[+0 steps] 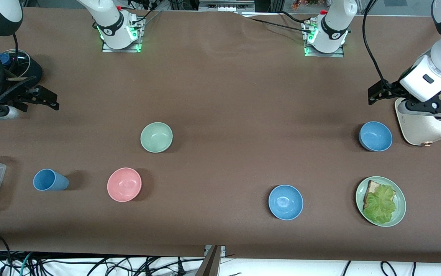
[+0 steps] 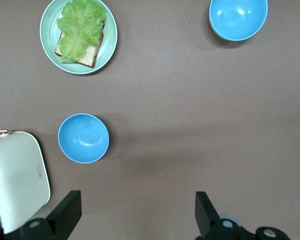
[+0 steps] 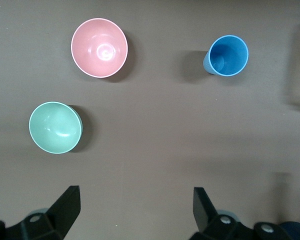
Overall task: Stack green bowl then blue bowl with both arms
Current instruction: 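Move the right gripper over the green bowl and lower to its rim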
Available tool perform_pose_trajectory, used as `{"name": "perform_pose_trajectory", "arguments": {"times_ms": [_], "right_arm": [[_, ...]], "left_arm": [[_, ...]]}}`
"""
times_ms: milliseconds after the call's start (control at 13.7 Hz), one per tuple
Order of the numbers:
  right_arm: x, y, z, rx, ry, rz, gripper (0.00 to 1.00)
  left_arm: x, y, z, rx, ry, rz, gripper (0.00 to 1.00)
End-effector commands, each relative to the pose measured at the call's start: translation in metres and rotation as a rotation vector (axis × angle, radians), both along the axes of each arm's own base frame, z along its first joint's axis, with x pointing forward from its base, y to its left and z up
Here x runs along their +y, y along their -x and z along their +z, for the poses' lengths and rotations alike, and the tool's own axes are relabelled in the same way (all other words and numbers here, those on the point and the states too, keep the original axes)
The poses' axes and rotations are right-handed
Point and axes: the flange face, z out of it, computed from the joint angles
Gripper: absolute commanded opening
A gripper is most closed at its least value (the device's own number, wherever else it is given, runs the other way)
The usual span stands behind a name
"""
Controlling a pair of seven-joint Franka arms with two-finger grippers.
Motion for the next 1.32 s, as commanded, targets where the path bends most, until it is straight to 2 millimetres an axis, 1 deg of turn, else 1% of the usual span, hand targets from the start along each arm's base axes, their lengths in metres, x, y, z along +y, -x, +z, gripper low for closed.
{"name": "perform_pose_trajectory", "arguments": {"times_ms": [0,220,366,439,512,585,659,732,878,1024,1098,1244], "right_arm": [[-0.004,-0.003,0.005,-0.005,-0.003,-0.011,1.0],[-0.003,-0.003,0.002,0.003,-0.004,-0.011,1.0],[0.003,-0.006,-0.007,0.022,0.003,0.016,1.0],[0.006,-0.005,-0.014,0.037,-0.001,0.021,1.0],[0.01,-0.003,-0.027,0.062,-0.003,0.016,1.0],[0.023,-0.002,-0.039,0.075,-0.005,0.033,1.0],[0.041,-0.001,-0.046,0.073,-0.02,0.04,1.0],[0.048,0.0,-0.059,0.08,-0.034,0.004,1.0],[0.077,0.008,-0.096,0.082,-0.042,0.02,1.0],[0.096,0.016,-0.133,0.051,-0.045,0.003,0.99],[0.116,0.024,-0.154,0.032,-0.046,-0.002,0.99],[0.141,0.03,-0.197,0.007,-0.042,-0.052,0.99]], "left_arm": [[0.0,0.001,0.005,0.021,0.006,0.014,1.0],[0.0,0.001,0.005,0.023,0.006,0.016,1.0],[-0.001,0.003,0.006,0.032,0.005,0.013,1.0],[-0.005,0.005,0.005,0.044,0.004,0.007,1.0],[-0.004,0.004,0.005,0.042,0.004,0.008,1.0],[0.001,0.002,0.006,0.036,0.004,0.016,1.0],[0.001,0.001,0.009,0.029,0.006,0.016,1.0],[0.001,0.001,0.01,0.027,0.005,0.016,1.0],[-0.001,0.0,0.01,0.029,0.005,0.013,1.0],[-0.001,0.0,0.01,0.029,0.005,0.013,1.0],[-0.003,0.001,0.01,0.029,0.005,0.01,1.0],[-0.003,0.001,0.01,0.029,0.004,0.011,1.0]]}}
